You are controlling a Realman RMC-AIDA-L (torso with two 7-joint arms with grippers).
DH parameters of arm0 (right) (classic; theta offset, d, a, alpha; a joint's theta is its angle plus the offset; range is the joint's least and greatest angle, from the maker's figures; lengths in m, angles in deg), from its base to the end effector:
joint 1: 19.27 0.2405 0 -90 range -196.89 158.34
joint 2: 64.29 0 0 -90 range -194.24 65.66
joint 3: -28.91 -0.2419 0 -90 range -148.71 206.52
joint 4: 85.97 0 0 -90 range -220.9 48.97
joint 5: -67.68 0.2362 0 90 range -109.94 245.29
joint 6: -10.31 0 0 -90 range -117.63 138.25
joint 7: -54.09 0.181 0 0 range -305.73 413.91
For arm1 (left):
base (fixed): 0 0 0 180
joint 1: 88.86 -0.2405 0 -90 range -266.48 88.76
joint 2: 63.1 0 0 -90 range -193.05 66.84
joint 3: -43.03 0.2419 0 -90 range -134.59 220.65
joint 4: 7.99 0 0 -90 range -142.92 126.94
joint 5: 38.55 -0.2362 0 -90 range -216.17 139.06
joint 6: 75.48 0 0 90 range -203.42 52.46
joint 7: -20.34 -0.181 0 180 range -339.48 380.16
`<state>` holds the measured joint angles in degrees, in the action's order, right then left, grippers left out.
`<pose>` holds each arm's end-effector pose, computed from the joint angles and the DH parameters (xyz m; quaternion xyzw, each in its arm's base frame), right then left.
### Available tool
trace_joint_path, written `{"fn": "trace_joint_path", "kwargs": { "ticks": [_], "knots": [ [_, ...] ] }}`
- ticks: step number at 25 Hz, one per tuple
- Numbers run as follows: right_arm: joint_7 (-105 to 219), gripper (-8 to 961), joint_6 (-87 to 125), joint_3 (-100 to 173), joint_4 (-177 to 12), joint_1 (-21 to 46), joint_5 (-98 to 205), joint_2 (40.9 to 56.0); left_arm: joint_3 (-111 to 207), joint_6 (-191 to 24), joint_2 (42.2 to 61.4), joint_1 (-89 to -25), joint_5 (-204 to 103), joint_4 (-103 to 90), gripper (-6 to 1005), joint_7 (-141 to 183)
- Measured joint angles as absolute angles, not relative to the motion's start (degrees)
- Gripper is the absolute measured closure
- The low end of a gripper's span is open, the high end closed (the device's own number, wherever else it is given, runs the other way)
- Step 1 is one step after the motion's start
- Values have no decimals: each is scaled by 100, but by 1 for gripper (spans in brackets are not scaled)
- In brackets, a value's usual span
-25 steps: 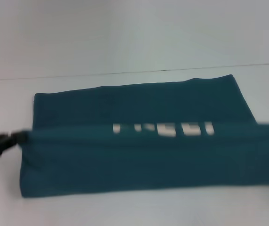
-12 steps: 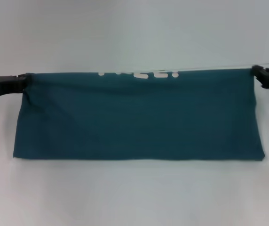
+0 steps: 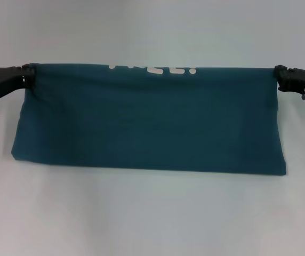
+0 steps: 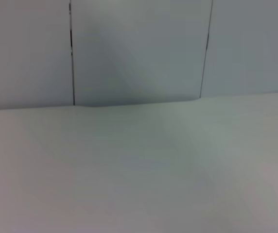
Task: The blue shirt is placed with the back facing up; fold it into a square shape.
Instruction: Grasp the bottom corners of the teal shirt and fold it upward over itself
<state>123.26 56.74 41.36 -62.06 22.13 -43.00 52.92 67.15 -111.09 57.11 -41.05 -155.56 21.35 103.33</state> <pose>0.3257 0.4768 0.0372 -0.7668 0.3536 0.2187 0.4890 -0.2723 0.5169 0.0209 -0.7872 -0.3414 -0.1690 0.4849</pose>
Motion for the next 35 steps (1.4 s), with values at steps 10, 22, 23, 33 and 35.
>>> {"fn": "trace_joint_path", "kwargs": {
  "ticks": [10,22,23,33,35],
  "knots": [
    [11825,953,5452,4156,-6445,2218,-3760,5294,6720,-10857,5707,-4008,-14568,1841,950,9244],
    [11736,953,5312,4209,-6467,2253,-3666,5350,6720,-10885,5717,-3903,-14175,1595,951,8650],
    [11724,953,5309,4209,-6468,2257,-3665,5351,6720,-10881,5717,-3893,-14155,1580,951,8643],
    [11687,885,5285,4209,-6470,2283,-3653,5359,6729,-10875,5687,-3825,-14092,1548,950,8515],
    [11648,870,5202,4209,-6470,2292,-3653,5380,6728,-10871,5724,-3811,-14026,1548,941,8313]
  ]
}}
